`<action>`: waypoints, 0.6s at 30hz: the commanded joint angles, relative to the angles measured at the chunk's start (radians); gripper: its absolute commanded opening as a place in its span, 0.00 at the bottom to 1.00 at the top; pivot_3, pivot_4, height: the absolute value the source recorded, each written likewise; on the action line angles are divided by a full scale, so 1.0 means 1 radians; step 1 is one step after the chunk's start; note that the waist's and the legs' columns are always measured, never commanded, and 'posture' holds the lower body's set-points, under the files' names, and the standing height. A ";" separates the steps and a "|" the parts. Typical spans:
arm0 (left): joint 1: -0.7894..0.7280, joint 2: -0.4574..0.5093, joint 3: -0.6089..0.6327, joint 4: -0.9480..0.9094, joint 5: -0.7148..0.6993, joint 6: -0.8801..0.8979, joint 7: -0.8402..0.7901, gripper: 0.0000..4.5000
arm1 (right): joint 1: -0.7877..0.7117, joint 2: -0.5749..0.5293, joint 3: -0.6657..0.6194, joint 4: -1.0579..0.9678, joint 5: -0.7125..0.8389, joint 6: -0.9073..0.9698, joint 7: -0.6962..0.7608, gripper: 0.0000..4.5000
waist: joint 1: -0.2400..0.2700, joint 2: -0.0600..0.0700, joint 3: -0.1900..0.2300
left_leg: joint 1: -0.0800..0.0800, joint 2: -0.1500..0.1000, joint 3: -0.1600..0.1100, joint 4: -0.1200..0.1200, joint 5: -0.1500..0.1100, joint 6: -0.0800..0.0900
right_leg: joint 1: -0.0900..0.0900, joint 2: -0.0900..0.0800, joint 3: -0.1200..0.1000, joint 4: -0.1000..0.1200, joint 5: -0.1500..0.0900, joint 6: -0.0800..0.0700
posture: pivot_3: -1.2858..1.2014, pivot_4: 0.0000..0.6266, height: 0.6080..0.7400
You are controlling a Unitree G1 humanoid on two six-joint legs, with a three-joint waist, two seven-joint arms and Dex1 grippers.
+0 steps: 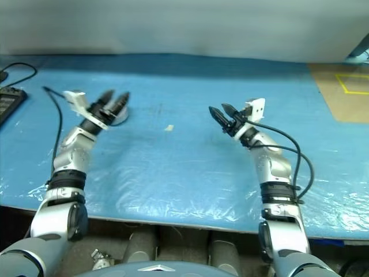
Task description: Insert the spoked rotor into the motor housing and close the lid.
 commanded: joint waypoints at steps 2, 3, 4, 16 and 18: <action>0.049 0.035 -0.162 -0.086 0.076 0.046 -0.184 1.00 | 0.042 -0.081 0.017 -0.045 -0.047 -0.108 0.105 0.73 | -0.010 0.000 0.000 | 0.001 0.000 0.000 0.000 0.000 0.000 | 0.000 0.000 0.000 0.000 0.000 0.000 | 0.52 0.24 1.00; 0.050 0.031 -0.180 -0.072 0.089 0.038 -0.203 1.00 | 0.052 -0.088 0.022 -0.051 -0.059 -0.130 0.110 0.73 | -0.013 0.000 0.000 | 0.001 0.000 0.000 0.000 0.000 0.000 | 0.000 0.000 0.001 0.000 0.000 0.000 | 0.52 0.24 1.00; 0.050 0.028 -0.190 -0.061 0.097 0.032 -0.218 1.00 | 0.061 -0.096 0.029 -0.056 -0.065 -0.132 0.119 0.73 | -0.016 0.000 0.000 | 0.002 0.000 0.000 0.000 0.000 0.000 | 0.000 0.001 0.001 0.000 0.000 0.000 | 0.52 0.24 1.00; 0.027 -0.016 -0.237 0.030 0.162 -0.044 -0.322 1.00 | 0.137 -0.133 0.106 -0.069 -0.151 -0.183 0.154 0.99 | -0.009 0.001 0.000 | 0.002 0.000 0.001 0.001 0.001 0.002 | 0.000 0.000 0.001 0.000 -0.002 -0.005 | 0.52 0.24 1.00; 0.021 -0.017 -0.233 0.031 0.160 -0.039 -0.327 1.00 | 0.127 -0.134 0.103 -0.055 -0.155 -0.188 0.142 0.99 | -0.009 0.001 0.000 | 0.002 0.000 0.001 0.001 0.001 0.002 | 0.000 0.000 0.001 0.000 -0.002 -0.006 | 0.52 0.24 1.00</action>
